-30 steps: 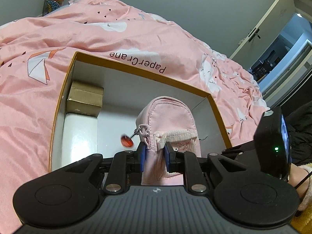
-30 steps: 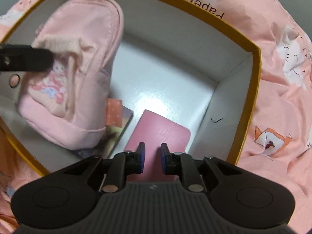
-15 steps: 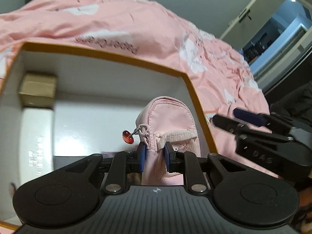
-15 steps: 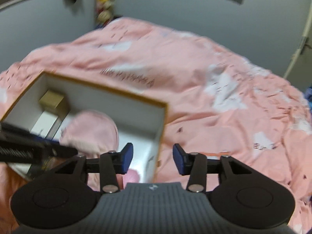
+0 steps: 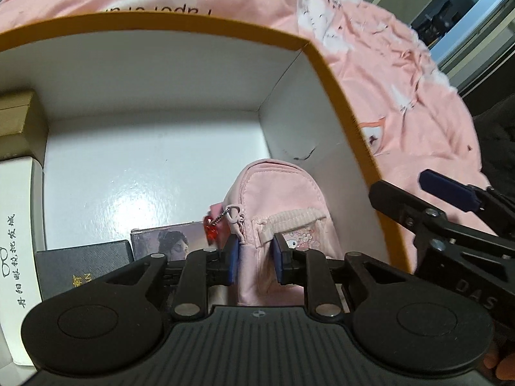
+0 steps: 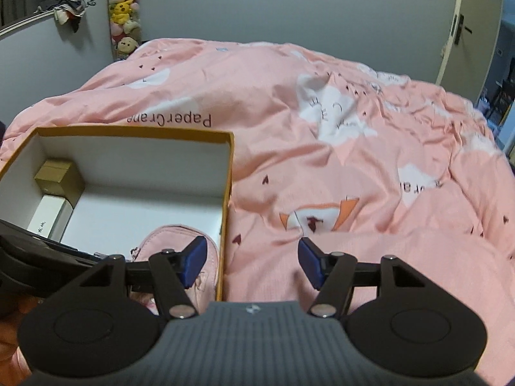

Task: Organize objects
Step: 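Withdraw both grippers from the orange box toward the plush toys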

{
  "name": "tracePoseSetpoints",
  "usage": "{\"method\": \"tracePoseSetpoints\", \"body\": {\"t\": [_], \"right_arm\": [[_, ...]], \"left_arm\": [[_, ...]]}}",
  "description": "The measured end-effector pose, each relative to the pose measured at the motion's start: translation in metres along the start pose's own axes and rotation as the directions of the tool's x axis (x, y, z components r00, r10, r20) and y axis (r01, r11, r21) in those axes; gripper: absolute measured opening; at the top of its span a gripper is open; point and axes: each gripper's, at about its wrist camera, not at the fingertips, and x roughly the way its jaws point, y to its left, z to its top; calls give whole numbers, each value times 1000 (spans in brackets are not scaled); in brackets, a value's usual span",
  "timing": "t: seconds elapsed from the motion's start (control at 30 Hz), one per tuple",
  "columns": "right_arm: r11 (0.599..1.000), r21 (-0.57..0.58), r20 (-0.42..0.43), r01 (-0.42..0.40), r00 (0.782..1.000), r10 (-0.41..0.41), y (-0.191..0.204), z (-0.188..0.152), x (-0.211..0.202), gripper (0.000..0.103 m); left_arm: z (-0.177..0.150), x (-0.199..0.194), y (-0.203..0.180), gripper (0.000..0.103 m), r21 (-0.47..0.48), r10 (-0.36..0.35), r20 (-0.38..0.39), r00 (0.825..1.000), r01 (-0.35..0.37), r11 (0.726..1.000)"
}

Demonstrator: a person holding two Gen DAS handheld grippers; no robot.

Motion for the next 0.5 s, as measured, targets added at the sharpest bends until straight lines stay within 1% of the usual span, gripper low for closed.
{"method": "tracePoseSetpoints", "body": {"t": [0.07, 0.13, 0.2, 0.23, 0.27, 0.3, 0.4, 0.5], "right_arm": [[1000, 9, -3, -2, 1000, 2, -1, -1, 1, 70], [1000, 15, -7, -4, 1000, 4, -1, -2, 1, 70], [1000, 17, -11, -7, 1000, 7, 0, -4, 1, 70], [1000, 16, -12, -9, 1000, 9, 1, -4, 0, 70], [1000, 16, -12, -3, 1000, 3, 1, -5, 0, 70], [1000, 16, -11, 1, 1000, -1, 1, -6, -1, 70], [999, 34, -12, -3, 1000, 3, -2, -7, -4, 71], [999, 45, -5, 5, 1000, -4, -4, -9, -8, 71]], "left_arm": [[-1, 1, -3, 28, 26, 22, -9, 1000, -22, 999], [-1, 1, -8, 31, 68, 62, -18, 998, -61, 996], [0, 0, -15, 39, 104, 112, -24, 993, -109, 989], [-1, 0, -17, 48, 117, 139, -24, 990, -135, 984], [0, -1, -18, 55, 122, 162, -22, 987, -158, 980], [-1, -2, -19, 56, 124, 173, -18, 985, -169, 978], [-2, -6, -17, 62, 120, 150, -15, 989, -147, 982], [-4, -13, -14, 67, 98, 165, 32, 986, -167, 981]]}}
